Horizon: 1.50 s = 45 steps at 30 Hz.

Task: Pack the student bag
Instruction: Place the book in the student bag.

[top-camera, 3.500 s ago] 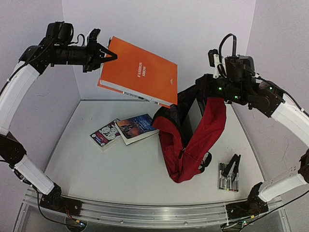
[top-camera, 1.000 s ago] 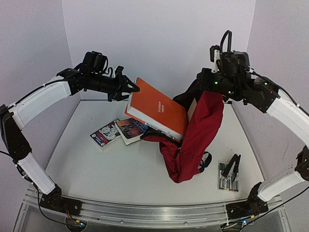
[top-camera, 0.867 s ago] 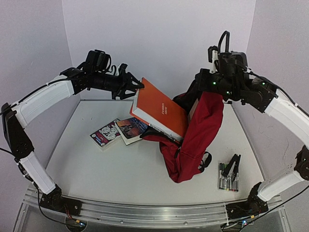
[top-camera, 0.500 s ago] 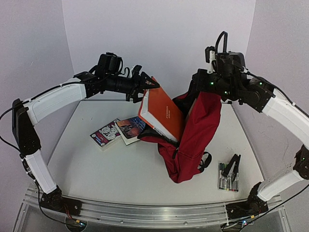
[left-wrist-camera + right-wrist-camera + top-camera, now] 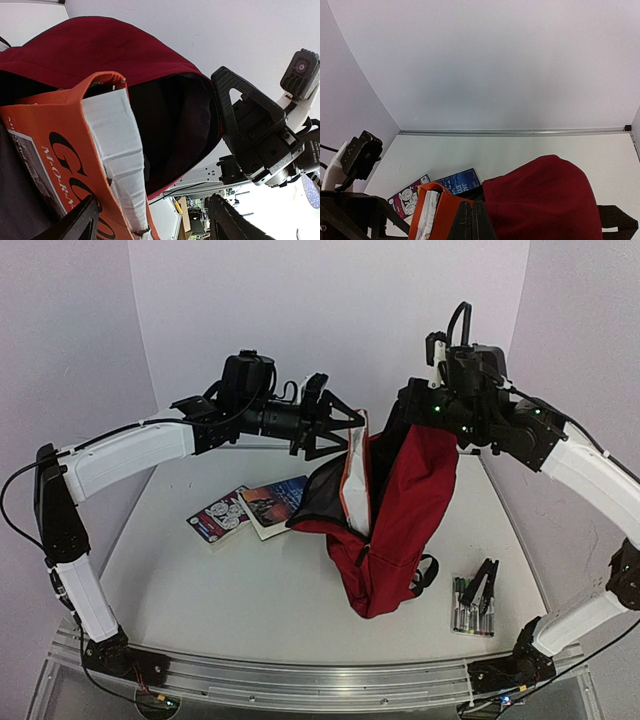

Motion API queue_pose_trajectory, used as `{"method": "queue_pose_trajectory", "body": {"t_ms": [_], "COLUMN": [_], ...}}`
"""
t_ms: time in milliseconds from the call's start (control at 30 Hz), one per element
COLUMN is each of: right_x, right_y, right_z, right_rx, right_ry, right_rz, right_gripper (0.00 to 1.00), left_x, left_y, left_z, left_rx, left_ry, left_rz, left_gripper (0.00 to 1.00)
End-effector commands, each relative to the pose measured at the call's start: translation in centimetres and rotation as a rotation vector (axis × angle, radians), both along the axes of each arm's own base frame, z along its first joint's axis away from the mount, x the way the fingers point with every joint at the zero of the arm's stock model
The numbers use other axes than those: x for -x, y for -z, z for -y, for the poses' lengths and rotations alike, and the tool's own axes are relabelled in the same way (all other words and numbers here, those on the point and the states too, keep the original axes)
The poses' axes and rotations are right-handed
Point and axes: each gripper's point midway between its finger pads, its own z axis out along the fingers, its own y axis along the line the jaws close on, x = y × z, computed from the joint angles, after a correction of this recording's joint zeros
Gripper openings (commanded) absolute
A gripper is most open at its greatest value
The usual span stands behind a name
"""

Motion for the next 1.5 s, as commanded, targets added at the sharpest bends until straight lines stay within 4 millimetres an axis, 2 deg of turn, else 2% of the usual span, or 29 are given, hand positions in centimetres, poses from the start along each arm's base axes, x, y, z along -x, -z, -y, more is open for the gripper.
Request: {"method": "queue_pose_trajectory", "body": {"t_ms": [0,133,267,433,533,700,967,1100,1167,1233,1300,1467], "right_x": [-0.3,-0.1,0.1,-0.1,0.1,0.8,2.6,3.1,3.2,3.3,3.2,2.8], "right_y": [-3.8,-4.8,-5.5,-5.0,-4.6,-4.9,-4.5,-4.0,-3.7,-3.3,-3.0,-2.5], "right_z": [0.2,0.2,0.0,-0.4,-1.3,-2.0,-3.0,-3.1,-2.8,-2.8,-2.8,-2.6], "right_rx": [-0.117,-0.146,-0.160,-0.152,-0.155,-0.164,-0.158,-0.145,-0.140,-0.135,-0.129,-0.126], "right_ry": [0.035,0.025,0.007,-0.004,-0.049,-0.106,-0.200,-0.216,-0.211,-0.210,-0.208,-0.179], "right_rz": [0.089,0.110,0.123,0.124,0.120,0.125,0.117,0.112,0.108,0.102,0.097,0.086], "right_gripper": [0.00,0.00,0.00,0.00,0.00,0.00,0.00,0.00,0.00,0.00,0.00,0.00], "left_x": [0.2,1.6,3.4,4.3,3.5,1.5,-4.1,-7.3,-8.3,-8.9,-8.8,-6.8], "left_y": [0.0,1.0,2.3,4.9,6.7,7.9,5.9,6.5,6.9,7.3,7.6,7.5], "left_z": [0.0,1.2,2.9,3.6,3.5,3.5,2.7,1.7,1.4,1.6,2.6,5.2], "left_rx": [0.019,0.002,-0.044,-0.107,-0.162,-0.218,-0.107,-0.097,-0.078,-0.066,-0.039,0.008], "left_ry": [0.013,0.056,0.107,0.111,0.059,-0.020,-0.170,-0.236,-0.257,-0.260,-0.222,-0.136], "left_rz": [0.018,0.004,0.010,-0.013,-0.022,0.015,0.047,0.040,0.025,0.011,-0.009,-0.007], "left_gripper": [0.75,0.75,0.70,0.63,0.61,0.59,0.56,0.54,0.53,0.52,0.51,0.52]}}
